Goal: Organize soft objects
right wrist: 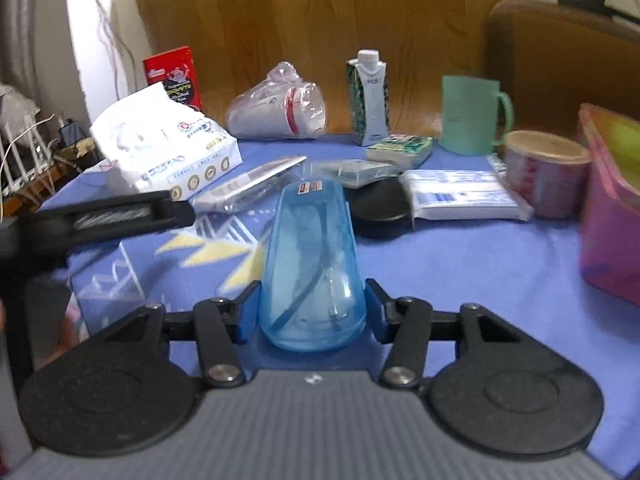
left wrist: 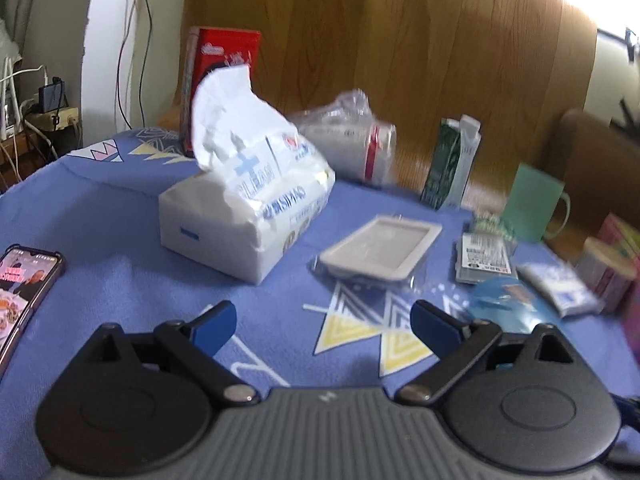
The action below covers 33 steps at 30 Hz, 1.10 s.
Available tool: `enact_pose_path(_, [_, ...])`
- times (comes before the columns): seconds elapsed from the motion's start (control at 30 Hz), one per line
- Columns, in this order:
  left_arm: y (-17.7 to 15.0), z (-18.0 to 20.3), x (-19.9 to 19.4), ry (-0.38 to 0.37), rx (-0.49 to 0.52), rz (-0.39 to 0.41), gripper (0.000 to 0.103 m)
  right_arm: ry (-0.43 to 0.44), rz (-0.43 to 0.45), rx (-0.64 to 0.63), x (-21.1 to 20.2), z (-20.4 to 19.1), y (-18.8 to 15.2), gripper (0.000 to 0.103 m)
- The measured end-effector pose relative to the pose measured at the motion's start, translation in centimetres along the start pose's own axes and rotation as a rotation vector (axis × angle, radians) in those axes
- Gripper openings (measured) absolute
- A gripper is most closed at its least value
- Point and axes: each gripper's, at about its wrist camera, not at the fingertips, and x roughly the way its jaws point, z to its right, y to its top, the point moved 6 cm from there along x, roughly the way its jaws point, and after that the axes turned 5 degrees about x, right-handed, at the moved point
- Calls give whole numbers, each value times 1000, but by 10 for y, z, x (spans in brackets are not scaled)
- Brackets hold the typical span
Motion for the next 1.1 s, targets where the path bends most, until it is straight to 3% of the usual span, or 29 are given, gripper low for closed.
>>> enact_pose_path(0.27, [-2,7,8,44,55,-55,97,-22,20,-94,-25,10,-20,56])
enact_pose_path(0.53, [-2,11,9,58,80,-69,98,-85,44,35,-36,49,-18,64])
enact_pose_path(0.63, [-2,12,9,55,82,-71,99,-67,55,91,-40,58,-18,66])
enact_pose_path(1.1, [-4,23,5,-77,126,-64,102,-45,5,-67,-31,35,-23,84])
